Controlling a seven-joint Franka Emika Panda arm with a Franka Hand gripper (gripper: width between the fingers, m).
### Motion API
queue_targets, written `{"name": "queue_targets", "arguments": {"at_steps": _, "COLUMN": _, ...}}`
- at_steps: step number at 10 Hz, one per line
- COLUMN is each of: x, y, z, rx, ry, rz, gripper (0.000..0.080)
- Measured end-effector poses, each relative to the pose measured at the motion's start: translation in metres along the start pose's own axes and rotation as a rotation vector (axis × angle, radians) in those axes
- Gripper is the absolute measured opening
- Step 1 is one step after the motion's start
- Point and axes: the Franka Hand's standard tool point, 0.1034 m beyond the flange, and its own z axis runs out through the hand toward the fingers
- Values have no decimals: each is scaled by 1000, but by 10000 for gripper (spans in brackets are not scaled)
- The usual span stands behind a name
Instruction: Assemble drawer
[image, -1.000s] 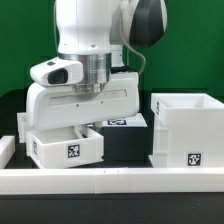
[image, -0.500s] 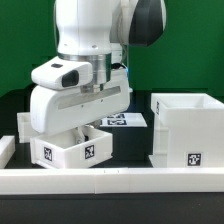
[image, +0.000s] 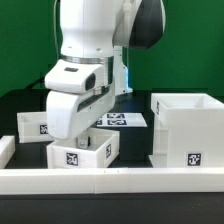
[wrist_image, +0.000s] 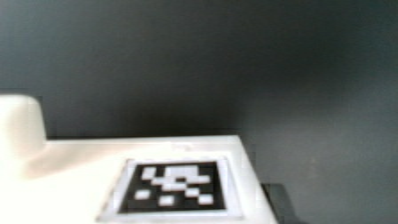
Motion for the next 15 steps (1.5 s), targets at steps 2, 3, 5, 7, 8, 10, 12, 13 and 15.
{"name": "queue_targets", "arguments": {"at_steps": 2, "x": -1, "y": 0, "z": 0, "rx": -3, "ry": -9, "rz": -126, "gripper": 42}}
{"name": "queue_targets", "arguments": {"at_steps": 3, "x": -3, "y": 1, "z": 0, "rx": -2, "ry": -13, "rz": -195, "gripper": 42}}
{"name": "queue_targets", "arguments": {"at_steps": 5, "x": -4, "y": 1, "z": 1, "rx": -2, "ry": -18, "rz": -237, "gripper": 42}}
{"name": "queue_targets", "arguments": {"at_steps": 7, "x": 4, "y": 3, "z": 0, "rx": -21, "ry": -22, "rz": -284, "gripper": 42}}
{"name": "queue_targets", "arguments": {"at_steps": 8, "x": 8, "y": 3, "z": -1, "rx": -25, "ry": -27, "rz": -308, "gripper": 42}}
{"name": "queue_targets", "arguments": {"at_steps": 10, "x": 17, "y": 4, "z": 0, "rx": -34, "ry": -29, "rz": -325, "gripper": 42}}
{"name": "queue_targets", "arguments": {"at_steps": 12, "x": 13, "y": 5, "z": 2, "rx": -59, "ry": -24, "rz": -318, "gripper": 42}}
{"name": "queue_targets", "arguments": {"at_steps": 13, "x": 13, "y": 5, "z": 2, "rx": -58, "ry": -24, "rz": -317, "gripper": 42}}
{"name": "queue_targets", "arguments": {"at_steps": 15, "x": 19, "y": 4, "z": 2, "rx": -59, "ry": -23, "rz": -328, "gripper": 42}}
